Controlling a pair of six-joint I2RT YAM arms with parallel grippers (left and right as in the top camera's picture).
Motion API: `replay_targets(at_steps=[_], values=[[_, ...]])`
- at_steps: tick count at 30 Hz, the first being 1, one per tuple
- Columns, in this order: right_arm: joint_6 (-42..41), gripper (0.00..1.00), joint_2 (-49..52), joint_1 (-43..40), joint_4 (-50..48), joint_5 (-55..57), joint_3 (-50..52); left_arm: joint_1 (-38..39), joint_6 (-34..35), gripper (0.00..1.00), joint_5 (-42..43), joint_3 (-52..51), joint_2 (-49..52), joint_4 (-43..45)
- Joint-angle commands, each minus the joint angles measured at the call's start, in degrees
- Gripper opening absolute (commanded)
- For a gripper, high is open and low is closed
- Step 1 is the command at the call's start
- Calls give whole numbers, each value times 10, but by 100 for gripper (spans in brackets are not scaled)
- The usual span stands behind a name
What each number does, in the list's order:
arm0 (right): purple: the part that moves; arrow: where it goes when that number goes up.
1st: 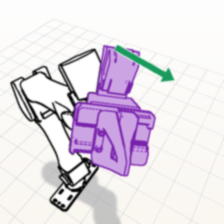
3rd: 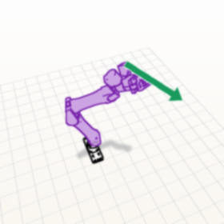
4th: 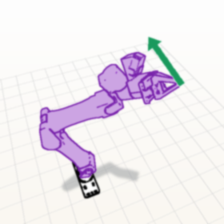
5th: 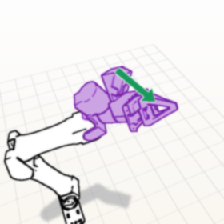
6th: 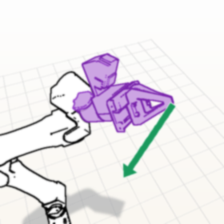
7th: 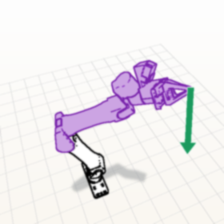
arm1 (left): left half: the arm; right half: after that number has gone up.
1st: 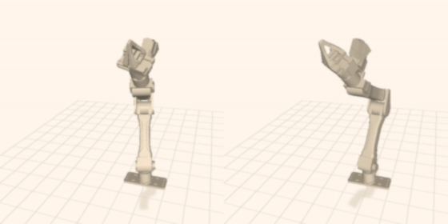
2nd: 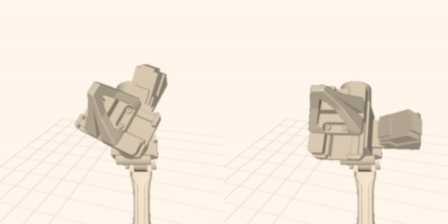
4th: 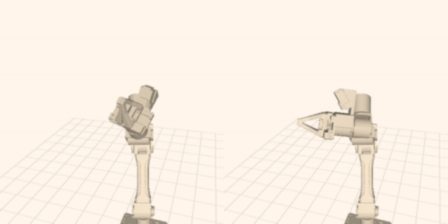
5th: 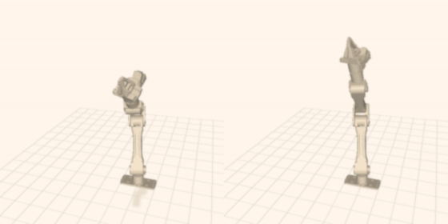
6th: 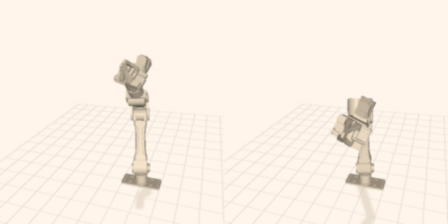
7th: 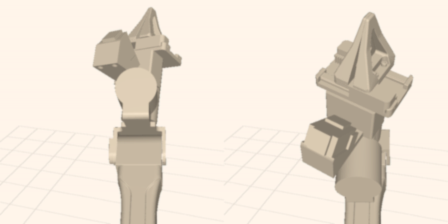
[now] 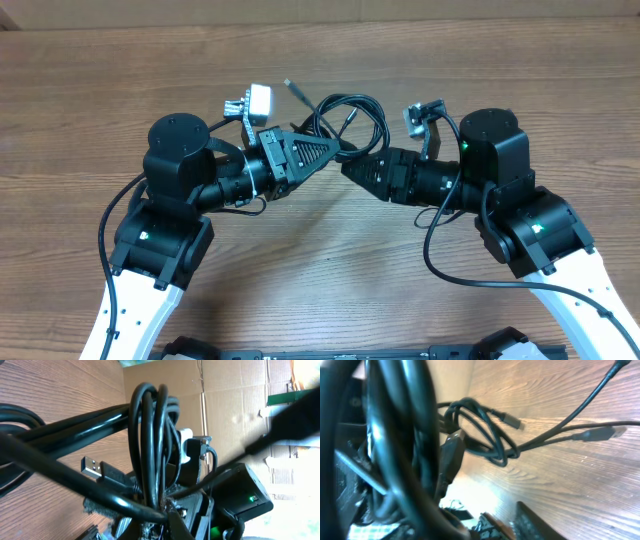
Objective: Untangle cables
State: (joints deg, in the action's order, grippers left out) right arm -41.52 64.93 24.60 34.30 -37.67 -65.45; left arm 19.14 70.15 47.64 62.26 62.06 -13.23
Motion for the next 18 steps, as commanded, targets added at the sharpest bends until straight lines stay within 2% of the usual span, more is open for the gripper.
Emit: replay_targets(at_steps=[1, 3, 10, 13, 18], values=[[-7, 52, -3, 1, -7, 52, -12, 7, -8, 4, 41, 5, -3, 7], [-7, 56, -3, 1, 9, 75, -12, 3, -8, 4, 44, 5, -3, 11], [-7, 60, -3, -3, 64, 131, -12, -48, -15, 4, 99, 5, -3, 21], [1, 64, -8, -2, 56, 118, -12, -61, -31, 4, 111, 5, -3, 20], [79, 69, -28, -2, 1, 24, -12, -61, -62, 4, 100, 5, -3, 20]])
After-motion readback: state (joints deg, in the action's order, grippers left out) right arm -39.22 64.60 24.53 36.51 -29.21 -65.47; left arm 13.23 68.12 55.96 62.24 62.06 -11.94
